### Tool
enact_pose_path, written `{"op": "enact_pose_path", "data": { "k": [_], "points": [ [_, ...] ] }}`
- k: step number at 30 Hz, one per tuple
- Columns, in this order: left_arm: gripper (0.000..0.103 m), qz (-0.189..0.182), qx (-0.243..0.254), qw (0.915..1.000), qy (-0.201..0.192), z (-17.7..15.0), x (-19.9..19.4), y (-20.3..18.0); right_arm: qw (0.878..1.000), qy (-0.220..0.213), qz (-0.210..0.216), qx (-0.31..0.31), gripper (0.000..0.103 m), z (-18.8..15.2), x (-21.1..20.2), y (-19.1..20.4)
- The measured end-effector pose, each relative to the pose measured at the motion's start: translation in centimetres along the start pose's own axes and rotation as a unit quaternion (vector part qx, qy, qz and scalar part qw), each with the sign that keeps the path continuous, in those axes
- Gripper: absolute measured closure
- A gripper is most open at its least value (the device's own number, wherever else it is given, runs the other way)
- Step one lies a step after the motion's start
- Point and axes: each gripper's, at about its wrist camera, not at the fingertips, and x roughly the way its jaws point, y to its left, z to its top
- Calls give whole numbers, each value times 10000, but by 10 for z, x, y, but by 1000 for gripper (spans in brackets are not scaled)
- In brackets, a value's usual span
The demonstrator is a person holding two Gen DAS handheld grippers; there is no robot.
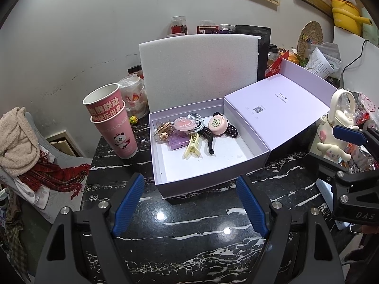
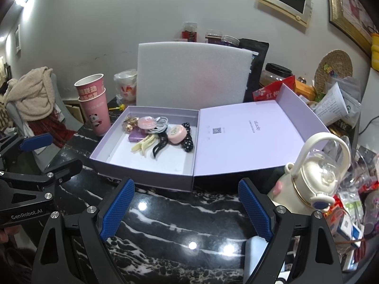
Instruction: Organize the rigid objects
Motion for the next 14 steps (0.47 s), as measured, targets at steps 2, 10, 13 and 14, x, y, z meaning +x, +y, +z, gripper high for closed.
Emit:
{"op": "enact_pose_path", "data": {
  "k": [2,10,13,14],
  "points": [
    [23,26,11,10000,13,0,1,0,10000,7,-2,-10,13,0,0,0],
    [23,114,45,9999,51,-2,3,-1,10000,47,-3,-31,13,-1,3,1],
    [23,56,14,10000,68,-3,5,0,10000,49,-1,-30,13,-1,3,1],
    [23,21,4,10000,82,-3,6,1,10000,53,1,-27,13,-1,3,1]
  ]
}}
